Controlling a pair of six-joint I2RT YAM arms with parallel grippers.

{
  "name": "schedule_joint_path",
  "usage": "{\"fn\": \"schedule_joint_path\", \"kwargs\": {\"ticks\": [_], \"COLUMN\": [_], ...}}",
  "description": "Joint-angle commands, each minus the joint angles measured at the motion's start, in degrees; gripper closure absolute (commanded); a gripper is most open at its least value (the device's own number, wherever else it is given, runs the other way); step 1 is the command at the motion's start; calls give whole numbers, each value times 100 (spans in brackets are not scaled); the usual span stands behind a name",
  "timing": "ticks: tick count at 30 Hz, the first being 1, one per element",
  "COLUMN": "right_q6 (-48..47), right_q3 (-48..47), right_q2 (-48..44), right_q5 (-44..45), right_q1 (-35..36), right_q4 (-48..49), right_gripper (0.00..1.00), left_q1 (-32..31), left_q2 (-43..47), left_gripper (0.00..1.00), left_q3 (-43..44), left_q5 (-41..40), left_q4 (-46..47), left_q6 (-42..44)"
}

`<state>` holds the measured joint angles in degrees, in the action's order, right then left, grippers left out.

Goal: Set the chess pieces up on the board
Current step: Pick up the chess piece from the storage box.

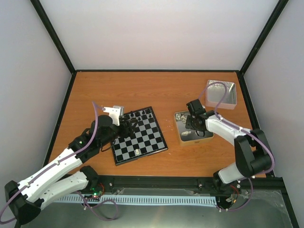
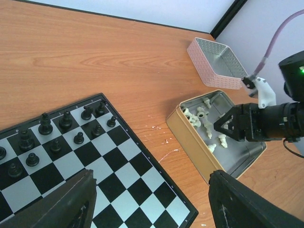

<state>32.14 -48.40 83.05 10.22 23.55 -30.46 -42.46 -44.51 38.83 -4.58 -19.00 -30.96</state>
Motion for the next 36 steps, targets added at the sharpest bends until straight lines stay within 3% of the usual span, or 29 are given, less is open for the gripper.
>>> {"fn": "schedule_joint_path", "kwargs": {"ticks": [1, 14, 19, 22, 31, 36], "right_q6": [-212, -174, -132, -54, 439, 1665], "right_q3": [-259, -358, -327, -241, 152, 773], "right_q2": [528, 1388, 1400, 1179, -76, -1120], "right_q5": [18, -12, -76, -189, -1161, -1885], "right_q1": [-82, -195, -211, -211, -220, -211], "right_q4": [128, 642, 709, 740, 1059, 1853], "right_gripper": [52, 62, 78, 83, 83, 82], "left_q1": [-61, -57, -56, -58, -60, -61], "left_q2": [58, -95, -107, -69, -218, -711], "left_gripper": [34, 33, 33, 33, 31, 29], "left_q3": [-103, -240, -192, -210, -221, -321], "left_q5": [-170, -75, -137, -141, 264, 1325], "left_q4": [320, 380, 292, 295, 608, 1971], "left_q6": [-175, -339, -382, -423, -438, -444]}}
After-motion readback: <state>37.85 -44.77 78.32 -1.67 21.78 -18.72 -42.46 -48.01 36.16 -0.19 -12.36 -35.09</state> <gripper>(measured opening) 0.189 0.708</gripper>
